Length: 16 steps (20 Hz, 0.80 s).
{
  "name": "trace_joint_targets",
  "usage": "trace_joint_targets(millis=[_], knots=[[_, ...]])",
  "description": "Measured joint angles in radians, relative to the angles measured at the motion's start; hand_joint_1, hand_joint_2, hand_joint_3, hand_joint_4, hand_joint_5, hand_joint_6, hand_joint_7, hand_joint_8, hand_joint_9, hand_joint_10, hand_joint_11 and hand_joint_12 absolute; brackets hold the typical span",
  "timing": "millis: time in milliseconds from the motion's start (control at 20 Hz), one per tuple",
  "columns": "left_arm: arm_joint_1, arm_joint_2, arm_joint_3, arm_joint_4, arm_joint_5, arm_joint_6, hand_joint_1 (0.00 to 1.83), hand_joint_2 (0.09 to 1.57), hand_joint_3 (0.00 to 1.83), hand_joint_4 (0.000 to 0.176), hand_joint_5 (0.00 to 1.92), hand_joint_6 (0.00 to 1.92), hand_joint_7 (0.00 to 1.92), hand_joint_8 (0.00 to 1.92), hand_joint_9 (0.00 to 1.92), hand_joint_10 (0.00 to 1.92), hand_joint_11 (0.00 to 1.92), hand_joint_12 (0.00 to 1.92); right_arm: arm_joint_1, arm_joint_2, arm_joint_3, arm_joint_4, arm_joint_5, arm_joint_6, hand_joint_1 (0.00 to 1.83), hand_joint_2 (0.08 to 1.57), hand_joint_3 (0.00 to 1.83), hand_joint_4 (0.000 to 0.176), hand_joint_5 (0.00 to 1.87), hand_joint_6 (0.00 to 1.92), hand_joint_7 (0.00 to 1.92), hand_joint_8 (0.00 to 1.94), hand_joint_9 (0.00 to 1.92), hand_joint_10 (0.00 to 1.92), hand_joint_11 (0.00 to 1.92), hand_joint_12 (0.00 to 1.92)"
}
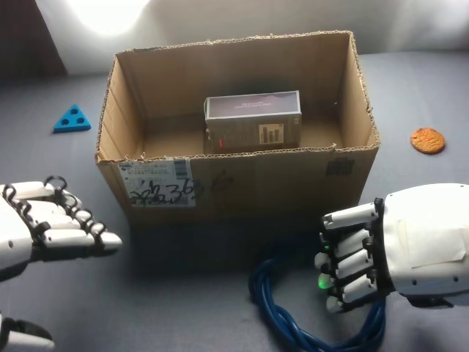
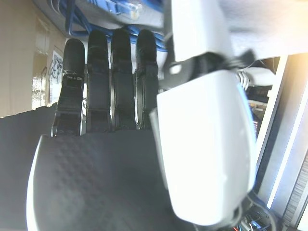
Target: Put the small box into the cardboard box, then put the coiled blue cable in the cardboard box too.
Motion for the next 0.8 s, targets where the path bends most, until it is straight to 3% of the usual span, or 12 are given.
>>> trace_joint_targets(millis=[150,200,250,450,800], knots=[[-0.001,0.0,0.013,0.123,-0.045,-0.1,0.5,1.18,0.0,0.0,0.19,0.0,0.25,0.0,0.21,0.0,0.0,0.44,-0.001,-0.008,0.0,0.004,-0.017,-0.006,1.37,0.96,0.01,0.0,0.72,0.01,0.67,0.02,0.55,0.02,0.01,1.31],[-0.002,0.0,0.014,0.158,-0.058,-0.115,0.52,1.16,0.0,0.0,0.22,0.01,0.28,0.01,0.24,0.01,0.0,0.53,-0.001,-0.013,0.0,0.004,-0.019,-0.011,1.36,0.96,0.0,0.0,0.71,0.01,0.66,0.01,0.54,0.01,0.0,1.3],[-0.01,0.0,0.016,0.193,-0.072,-0.127,0.47,1.18,0.0,0.0,0.2,0.0,0.26,0.0,0.23,0.0,0.0,0.49,-0.001,-0.016,0.0,0.006,-0.021,-0.011,1.36,0.92,0.0,0.0,0.76,0.02,0.72,0.02,0.61,0.03,0.08,1.26],[-0.07,0.0,0.019,0.327,-0.148,-0.151,0.5,1.17,0.0,0.0,0.21,0.0,0.28,0.0,0.24,0.0,0.0,0.49,-0.008,-0.018,0.0,0.027,-0.024,-0.013,1.29,0.97,0.01,0.0,0.72,0.0,0.65,0.0,0.55,0.0,0.0,1.31],[-0.167,0.0,0.021,0.458,-0.13,-0.24,0.5,1.18,0.0,0.0,0.19,0.0,0.25,0.0,0.21,0.0,0.0,0.42,-0.019,-0.034,0.0,0.047,-0.034,-0.014,1.28,0.97,0.0,0.0,0.75,0.01,0.7,0.02,0.61,0.02,0.04,1.32]])
